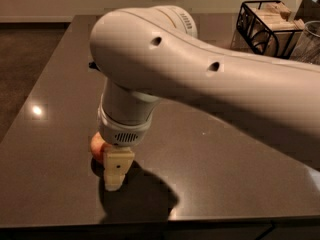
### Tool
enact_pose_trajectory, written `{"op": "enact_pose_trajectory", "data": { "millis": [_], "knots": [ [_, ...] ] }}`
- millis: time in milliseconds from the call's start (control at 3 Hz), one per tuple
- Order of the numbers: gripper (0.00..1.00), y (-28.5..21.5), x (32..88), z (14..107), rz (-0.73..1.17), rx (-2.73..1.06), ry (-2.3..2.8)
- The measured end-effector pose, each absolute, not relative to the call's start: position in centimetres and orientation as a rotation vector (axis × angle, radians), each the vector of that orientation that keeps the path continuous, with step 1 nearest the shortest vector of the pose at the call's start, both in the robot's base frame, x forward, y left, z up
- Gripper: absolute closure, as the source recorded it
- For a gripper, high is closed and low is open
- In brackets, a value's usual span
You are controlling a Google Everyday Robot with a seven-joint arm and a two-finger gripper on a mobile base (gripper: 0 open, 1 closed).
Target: Pick apple
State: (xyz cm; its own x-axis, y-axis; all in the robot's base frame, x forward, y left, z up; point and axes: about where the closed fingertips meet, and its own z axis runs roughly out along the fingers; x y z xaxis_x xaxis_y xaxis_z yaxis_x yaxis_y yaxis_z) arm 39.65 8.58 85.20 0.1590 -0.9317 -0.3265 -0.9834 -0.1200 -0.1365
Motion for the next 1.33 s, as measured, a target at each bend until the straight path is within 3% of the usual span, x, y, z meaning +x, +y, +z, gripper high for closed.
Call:
{"op": "enact_pose_trajectory", "data": {
  "millis": [1000, 1333],
  "knots": [
    [0.86, 8.1, 40.9, 90.1, 0.266, -2.12, 1.781],
    [1.0, 8.1, 40.7, 97.1, 0.299, -2.097, 1.691]
  ]
}}
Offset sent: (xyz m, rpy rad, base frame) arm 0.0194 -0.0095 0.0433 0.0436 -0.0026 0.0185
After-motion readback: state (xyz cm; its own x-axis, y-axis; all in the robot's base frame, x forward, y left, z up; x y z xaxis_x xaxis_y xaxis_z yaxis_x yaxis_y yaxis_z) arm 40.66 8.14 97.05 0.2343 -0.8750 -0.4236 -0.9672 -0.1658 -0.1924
